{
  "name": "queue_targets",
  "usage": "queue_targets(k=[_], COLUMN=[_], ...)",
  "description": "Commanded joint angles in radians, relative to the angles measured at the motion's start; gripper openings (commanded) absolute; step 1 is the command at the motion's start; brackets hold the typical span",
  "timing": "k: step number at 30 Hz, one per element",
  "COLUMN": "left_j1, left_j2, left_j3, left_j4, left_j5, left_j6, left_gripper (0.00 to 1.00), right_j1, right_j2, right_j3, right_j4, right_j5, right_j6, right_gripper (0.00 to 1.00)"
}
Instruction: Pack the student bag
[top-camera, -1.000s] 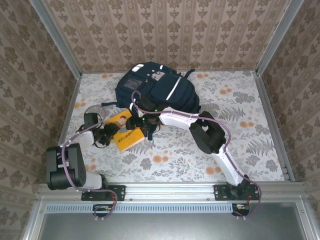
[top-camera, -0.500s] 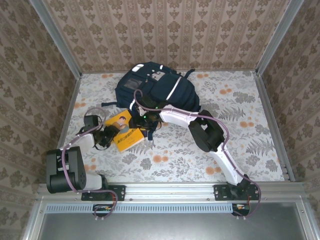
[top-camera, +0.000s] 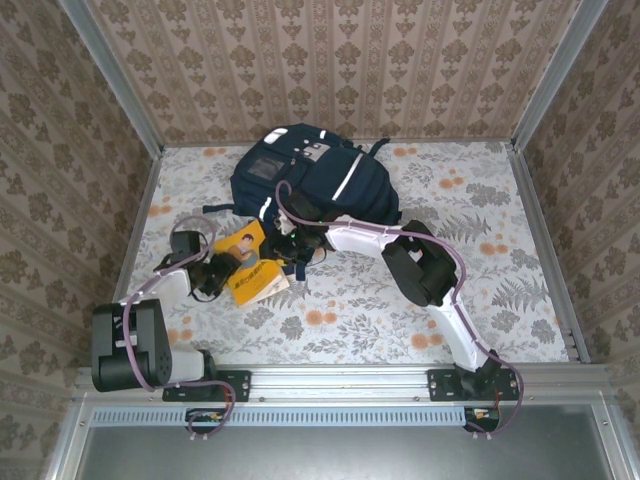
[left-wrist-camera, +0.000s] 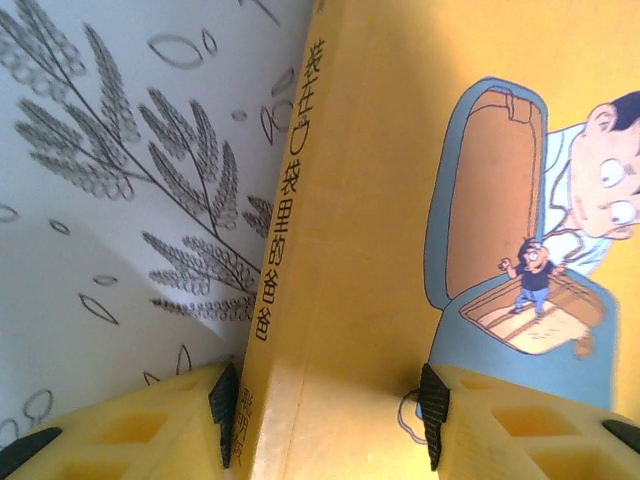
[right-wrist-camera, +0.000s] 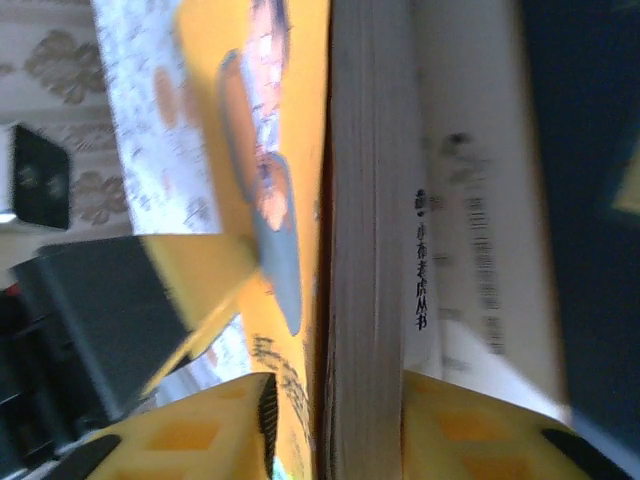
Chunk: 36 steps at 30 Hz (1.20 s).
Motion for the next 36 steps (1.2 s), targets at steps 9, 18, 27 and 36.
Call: queue_targets(k=[9,18,27,36], left_j1=[-0.024,0.119,0.133,0.125], left_j2=[-0.138,-0.269,-0.239,-0.233], left_j3=[0.032,0.023,-0.074,-0.144], left_j4=[-0.131,-0.231,-0.041,0.057], left_j5=[0.033,0.178,0.358,0.344], left_j6=[0.046,0.06,-0.052,-0.107], left_gripper=[0.56,0.62,0.65,0.65], right_j1=[0.034,-0.007,-0.032,-0.037], right_j2=[-0.078,-0.206,-0.273,-0.254], right_j3=[-0.066,-0.243,-0.454,-0.549], right_j4=[0.068,0.212,0.536,0.816], right_j5=[-0.035,-0.08,-0.146,-0.175], right_j6=[0.032,0.116,0.352,0.543], right_gripper=[0.02,0.0,0.0,0.0])
